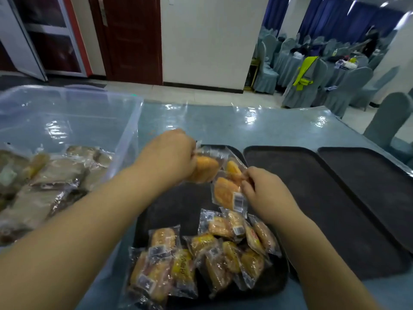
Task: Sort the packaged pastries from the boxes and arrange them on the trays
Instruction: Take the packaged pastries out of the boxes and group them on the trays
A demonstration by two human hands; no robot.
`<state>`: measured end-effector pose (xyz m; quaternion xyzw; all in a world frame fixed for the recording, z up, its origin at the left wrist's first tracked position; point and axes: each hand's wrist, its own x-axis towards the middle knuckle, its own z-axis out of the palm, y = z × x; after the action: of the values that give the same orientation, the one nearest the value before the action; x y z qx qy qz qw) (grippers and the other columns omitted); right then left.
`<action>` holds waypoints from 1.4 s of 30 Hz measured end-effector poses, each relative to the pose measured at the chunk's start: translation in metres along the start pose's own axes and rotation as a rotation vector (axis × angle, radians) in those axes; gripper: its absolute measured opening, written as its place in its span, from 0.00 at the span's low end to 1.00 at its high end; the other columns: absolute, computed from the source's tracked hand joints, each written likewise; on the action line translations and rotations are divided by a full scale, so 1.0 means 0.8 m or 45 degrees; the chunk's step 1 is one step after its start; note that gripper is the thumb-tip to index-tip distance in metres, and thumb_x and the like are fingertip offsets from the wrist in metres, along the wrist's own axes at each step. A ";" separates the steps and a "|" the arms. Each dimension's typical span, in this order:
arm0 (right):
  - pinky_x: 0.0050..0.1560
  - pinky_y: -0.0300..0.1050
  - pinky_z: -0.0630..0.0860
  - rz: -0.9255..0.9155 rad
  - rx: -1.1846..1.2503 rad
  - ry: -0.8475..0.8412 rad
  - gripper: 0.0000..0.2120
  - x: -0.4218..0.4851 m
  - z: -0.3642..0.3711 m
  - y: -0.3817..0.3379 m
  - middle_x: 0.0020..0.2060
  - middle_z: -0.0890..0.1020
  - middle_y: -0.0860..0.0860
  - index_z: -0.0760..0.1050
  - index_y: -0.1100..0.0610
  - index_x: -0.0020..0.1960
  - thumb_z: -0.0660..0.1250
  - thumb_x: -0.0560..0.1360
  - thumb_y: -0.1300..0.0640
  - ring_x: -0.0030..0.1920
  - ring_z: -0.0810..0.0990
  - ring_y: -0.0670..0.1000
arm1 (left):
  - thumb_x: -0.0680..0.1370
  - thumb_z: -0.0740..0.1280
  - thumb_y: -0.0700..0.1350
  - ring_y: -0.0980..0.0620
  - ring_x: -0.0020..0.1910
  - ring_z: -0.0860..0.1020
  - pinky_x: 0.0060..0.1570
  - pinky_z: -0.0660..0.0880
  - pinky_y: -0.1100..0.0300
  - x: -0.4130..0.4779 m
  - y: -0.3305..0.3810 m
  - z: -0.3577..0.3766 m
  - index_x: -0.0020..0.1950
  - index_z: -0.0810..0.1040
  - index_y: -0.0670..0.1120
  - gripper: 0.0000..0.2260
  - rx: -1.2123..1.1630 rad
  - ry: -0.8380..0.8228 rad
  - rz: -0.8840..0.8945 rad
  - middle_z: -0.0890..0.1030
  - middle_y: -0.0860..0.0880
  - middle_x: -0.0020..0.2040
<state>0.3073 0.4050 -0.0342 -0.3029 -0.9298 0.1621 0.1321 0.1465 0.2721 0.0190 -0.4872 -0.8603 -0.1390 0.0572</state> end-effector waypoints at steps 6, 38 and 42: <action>0.39 0.47 0.77 0.011 -0.053 -0.083 0.05 0.007 0.038 0.043 0.38 0.76 0.48 0.73 0.53 0.47 0.58 0.79 0.57 0.37 0.75 0.47 | 0.77 0.63 0.42 0.45 0.43 0.76 0.39 0.69 0.56 -0.030 -0.006 0.108 0.49 0.80 0.43 0.07 -0.010 -0.101 -0.081 0.71 0.48 0.45; 0.57 0.47 0.73 -0.241 -0.196 -0.626 0.23 0.011 0.139 0.022 0.61 0.69 0.50 0.65 0.48 0.69 0.64 0.76 0.47 0.59 0.70 0.52 | 0.75 0.63 0.44 0.51 0.62 0.67 0.60 0.70 0.57 -0.101 -0.062 0.190 0.68 0.69 0.52 0.21 -0.154 -0.543 -0.128 0.69 0.53 0.63; 0.56 0.46 0.74 -0.276 -0.106 -0.592 0.22 0.019 0.106 0.009 0.61 0.70 0.48 0.66 0.46 0.69 0.63 0.76 0.47 0.58 0.72 0.50 | 0.76 0.60 0.41 0.51 0.59 0.71 0.54 0.74 0.54 -0.092 -0.051 0.152 0.66 0.71 0.53 0.19 -0.017 -0.429 -0.087 0.71 0.52 0.60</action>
<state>0.2701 0.4006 -0.1120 -0.1614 -0.9681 0.1738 -0.0811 0.1544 0.2278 -0.1219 -0.4744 -0.8728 -0.0629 -0.0960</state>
